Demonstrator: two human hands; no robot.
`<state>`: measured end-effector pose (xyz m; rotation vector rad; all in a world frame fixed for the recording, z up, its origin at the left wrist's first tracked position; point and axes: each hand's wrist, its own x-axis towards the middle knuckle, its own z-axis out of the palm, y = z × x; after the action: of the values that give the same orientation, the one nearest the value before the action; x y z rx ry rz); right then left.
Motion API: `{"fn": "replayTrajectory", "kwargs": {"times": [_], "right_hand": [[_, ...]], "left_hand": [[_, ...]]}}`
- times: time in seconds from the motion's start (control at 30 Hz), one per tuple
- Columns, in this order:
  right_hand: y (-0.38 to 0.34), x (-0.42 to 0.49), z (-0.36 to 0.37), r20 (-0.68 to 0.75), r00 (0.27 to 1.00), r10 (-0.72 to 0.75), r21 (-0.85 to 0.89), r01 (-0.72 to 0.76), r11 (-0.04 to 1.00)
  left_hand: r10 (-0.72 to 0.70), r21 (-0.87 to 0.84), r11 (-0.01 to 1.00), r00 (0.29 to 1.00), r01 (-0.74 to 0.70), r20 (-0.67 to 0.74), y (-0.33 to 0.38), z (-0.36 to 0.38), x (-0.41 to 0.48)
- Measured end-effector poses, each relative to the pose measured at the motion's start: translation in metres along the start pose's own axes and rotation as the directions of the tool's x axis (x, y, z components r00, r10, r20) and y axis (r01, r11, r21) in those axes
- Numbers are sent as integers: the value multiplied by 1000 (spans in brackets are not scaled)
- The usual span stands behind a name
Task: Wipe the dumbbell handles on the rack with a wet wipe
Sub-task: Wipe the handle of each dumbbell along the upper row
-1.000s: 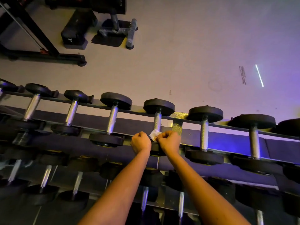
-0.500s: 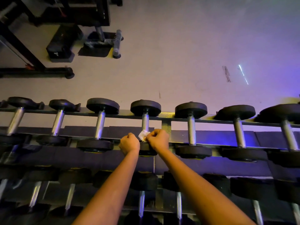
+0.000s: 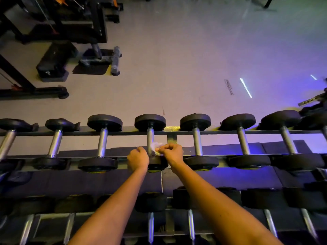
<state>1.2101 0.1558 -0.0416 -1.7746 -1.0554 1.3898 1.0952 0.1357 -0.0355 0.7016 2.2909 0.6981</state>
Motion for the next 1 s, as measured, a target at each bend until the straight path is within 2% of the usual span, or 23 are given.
{"fn": "replayTrajectory", "kwargs": {"times": [0.07, 0.13, 0.2, 0.27, 0.33, 0.4, 0.5, 0.57, 0.63, 0.73, 0.87, 1.0], "right_hand": [[-3, -10, -20, -15, 1000, 16, 65, -15, 998], [-1, -16, -38, -31, 999, -21, 29, 22, 999], [-1, -19, -57, -45, 996, -81, -12, 81, 997], [-3, -21, -81, -58, 988, -140, -45, 138, 989], [-4, -19, -104, -73, 980, -188, -87, 181, 980], [-5, -15, -125, -92, 973, -213, -136, 200, 970], [-5, -7, -156, -108, 968, -229, -183, 207, 961], [-3, 1, -174, -101, 963, -248, -218, 222, 950], [1, 11, -188, -81, 964, -252, -247, 225, 942], [8, 23, -198, -16, 973, -229, -283, 215, 935], [21, 38, -190, 57, 977, -204, -306, 212, 928], [29, 49, -174, 61, 974, -220, -315, 228, 921]], "left_hand": [[144, 119, 982, 989, -145, 19, 0, 1, -11], [310, 240, 921, 950, -307, 27, 2, 9, -30], [407, 298, 868, 913, -397, 30, 11, 16, -52], [442, 278, 853, 895, -442, 66, 21, 26, -69], [450, 122, 876, 882, -466, 137, 33, 37, -85], [401, -44, 915, 887, -402, 229, 49, 50, -101], [257, -95, 966, 915, -239, 310, 68, 76, -123], [135, -117, 988, 940, -103, 312, 76, 94, -134], [28, -128, 992, 961, 8, 276, 84, 108, -138], [-79, -112, 989, 980, 100, 183, 93, 122, -135], [-181, -62, 981, 983, 182, 27, 93, 137, -127], [-222, -63, 974, 973, 218, -66, 97, 141, -124]]}}
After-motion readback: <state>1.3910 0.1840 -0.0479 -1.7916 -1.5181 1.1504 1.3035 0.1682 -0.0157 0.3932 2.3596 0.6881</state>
